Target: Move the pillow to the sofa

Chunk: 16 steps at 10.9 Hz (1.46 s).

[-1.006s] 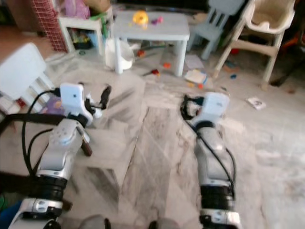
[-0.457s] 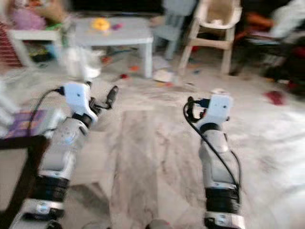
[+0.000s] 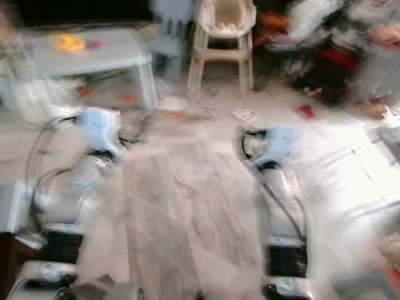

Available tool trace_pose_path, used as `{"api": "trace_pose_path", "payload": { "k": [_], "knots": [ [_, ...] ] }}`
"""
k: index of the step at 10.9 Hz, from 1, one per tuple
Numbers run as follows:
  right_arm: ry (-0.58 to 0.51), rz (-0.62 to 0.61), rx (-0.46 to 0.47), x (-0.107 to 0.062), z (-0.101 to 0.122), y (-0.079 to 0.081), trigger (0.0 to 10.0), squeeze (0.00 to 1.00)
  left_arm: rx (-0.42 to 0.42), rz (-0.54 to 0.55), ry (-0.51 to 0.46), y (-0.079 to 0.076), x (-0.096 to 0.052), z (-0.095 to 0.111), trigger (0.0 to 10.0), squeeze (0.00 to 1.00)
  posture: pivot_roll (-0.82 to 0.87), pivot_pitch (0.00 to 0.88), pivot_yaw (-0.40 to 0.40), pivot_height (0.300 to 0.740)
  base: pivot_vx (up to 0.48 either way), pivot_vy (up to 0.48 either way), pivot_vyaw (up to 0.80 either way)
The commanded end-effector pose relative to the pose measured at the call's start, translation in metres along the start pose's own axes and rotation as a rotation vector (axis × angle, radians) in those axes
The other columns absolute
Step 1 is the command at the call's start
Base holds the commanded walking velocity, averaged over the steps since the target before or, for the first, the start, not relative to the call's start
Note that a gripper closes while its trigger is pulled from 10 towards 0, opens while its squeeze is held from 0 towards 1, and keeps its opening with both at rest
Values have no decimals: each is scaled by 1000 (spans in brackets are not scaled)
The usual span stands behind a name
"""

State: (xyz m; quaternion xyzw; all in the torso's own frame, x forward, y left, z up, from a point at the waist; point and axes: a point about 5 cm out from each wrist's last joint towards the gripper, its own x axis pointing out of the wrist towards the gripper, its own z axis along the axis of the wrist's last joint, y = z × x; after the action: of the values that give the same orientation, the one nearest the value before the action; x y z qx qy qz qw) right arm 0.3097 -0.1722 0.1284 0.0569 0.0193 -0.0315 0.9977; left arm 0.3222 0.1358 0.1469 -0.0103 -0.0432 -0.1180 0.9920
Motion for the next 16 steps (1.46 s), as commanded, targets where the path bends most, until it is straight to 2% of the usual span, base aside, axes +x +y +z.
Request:
{"api": "trace_pose_path", "payload": {
  "k": [1, 5, 8, 16],
  "knots": [
    [-15, -30, -8, 0, 5, -12, 10000, 0, -10, -48, -10, -13, 4, 3, 10000, 0, -74, 0, -49, 740, 0, 0, -769],
    [-8, -34, -5, 0, 3, -12, 10000, 0, -12, -64, 3, -16, 3, 1, 10000, 0, -70, 0, -59, 740, 0, 0, -769],
    [-12, -43, -8, 1, 4, -14, 10000, 0, -50, -135, 12, -20, 2, 1, 10000, 0, -71, 0, -59, 740, 0, 0, -769],
    [-16, -48, 4, 2, 6, -13, 10000, 0, -67, -165, 25, -22, 2, 0, 10000, 0, -78, 0, -55, 740, 277, 0, -769]
  ]
}}
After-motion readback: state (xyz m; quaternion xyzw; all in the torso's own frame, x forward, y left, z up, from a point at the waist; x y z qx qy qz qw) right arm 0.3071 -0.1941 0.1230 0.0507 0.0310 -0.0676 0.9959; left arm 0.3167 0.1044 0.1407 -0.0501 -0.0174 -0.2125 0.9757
